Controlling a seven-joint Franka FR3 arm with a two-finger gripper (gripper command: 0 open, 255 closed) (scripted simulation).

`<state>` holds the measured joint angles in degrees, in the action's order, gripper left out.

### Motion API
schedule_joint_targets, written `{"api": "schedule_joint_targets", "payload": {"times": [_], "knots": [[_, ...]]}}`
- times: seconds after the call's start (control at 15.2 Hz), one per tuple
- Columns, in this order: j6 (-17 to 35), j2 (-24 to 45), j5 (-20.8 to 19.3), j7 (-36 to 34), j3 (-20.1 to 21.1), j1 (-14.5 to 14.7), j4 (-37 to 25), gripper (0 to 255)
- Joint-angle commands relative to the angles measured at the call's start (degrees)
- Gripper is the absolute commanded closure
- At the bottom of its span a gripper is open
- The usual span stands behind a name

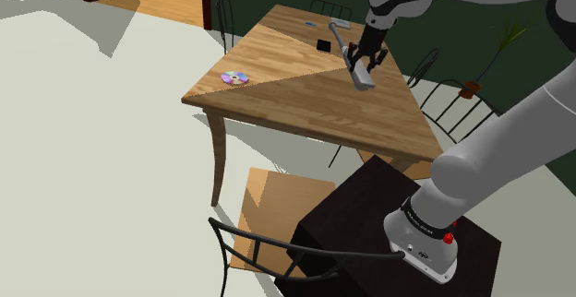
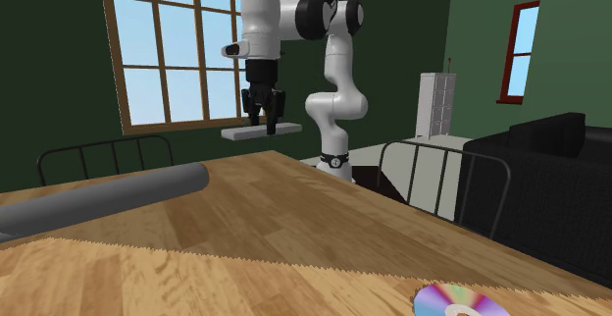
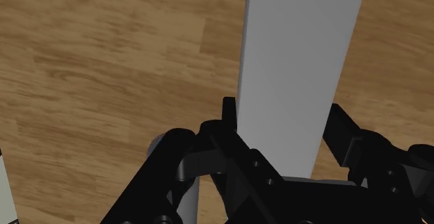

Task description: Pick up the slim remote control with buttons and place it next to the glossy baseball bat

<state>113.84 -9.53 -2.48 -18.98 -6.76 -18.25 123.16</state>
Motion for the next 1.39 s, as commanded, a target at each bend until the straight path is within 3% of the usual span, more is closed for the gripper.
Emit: {"api": "schedule_joint_targets", "payload": {"times": [0.0,0.73,1.32], "knots": [[-0.55,0.77,-0.02,1.38,-0.8,-0.57,-1.35,255],[-2.48,13.57,2.48,16.52,-8.41,-7.07,-16.17,255],[-7.73,28.67,7.73,27.92,-11.86,-14.54,-35.83,255]]}}
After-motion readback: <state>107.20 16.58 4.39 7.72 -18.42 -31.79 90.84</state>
